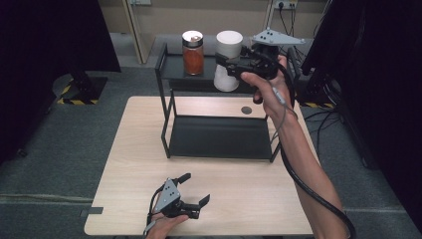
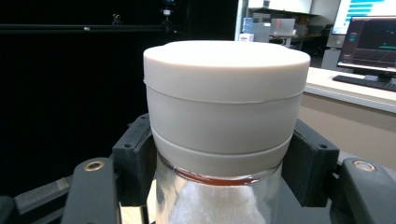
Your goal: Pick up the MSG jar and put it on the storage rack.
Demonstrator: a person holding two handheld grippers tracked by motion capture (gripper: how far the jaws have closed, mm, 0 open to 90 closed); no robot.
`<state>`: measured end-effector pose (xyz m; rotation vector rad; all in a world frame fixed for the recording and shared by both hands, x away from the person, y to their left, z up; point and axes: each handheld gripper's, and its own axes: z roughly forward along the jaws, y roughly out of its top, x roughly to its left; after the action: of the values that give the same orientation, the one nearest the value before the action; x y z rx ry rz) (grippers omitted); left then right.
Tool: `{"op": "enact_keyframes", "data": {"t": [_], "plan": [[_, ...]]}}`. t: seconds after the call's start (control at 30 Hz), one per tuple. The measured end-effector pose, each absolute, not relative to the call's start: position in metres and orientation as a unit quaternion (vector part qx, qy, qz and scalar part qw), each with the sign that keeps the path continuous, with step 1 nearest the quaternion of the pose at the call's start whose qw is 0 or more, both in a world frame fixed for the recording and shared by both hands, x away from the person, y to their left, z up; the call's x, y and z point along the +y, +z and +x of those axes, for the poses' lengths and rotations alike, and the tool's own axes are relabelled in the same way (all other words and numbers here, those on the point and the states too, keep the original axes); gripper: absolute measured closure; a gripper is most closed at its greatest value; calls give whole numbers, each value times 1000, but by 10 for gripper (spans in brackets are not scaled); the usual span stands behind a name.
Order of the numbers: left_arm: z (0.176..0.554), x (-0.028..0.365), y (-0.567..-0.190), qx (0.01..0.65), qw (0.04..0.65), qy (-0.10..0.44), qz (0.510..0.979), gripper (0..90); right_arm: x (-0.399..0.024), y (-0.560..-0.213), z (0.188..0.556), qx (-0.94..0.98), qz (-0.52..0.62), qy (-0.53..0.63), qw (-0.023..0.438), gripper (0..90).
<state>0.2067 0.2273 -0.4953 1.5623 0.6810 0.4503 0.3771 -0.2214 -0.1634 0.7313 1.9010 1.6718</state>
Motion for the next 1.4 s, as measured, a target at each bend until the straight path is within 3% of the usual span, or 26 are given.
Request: {"op": "enact_keyframes", "data": {"t": [1.4], "plan": [[206, 228, -495, 298, 638, 198, 682, 18, -194, -186, 428, 660, 345, 592, 308, 356]]}}
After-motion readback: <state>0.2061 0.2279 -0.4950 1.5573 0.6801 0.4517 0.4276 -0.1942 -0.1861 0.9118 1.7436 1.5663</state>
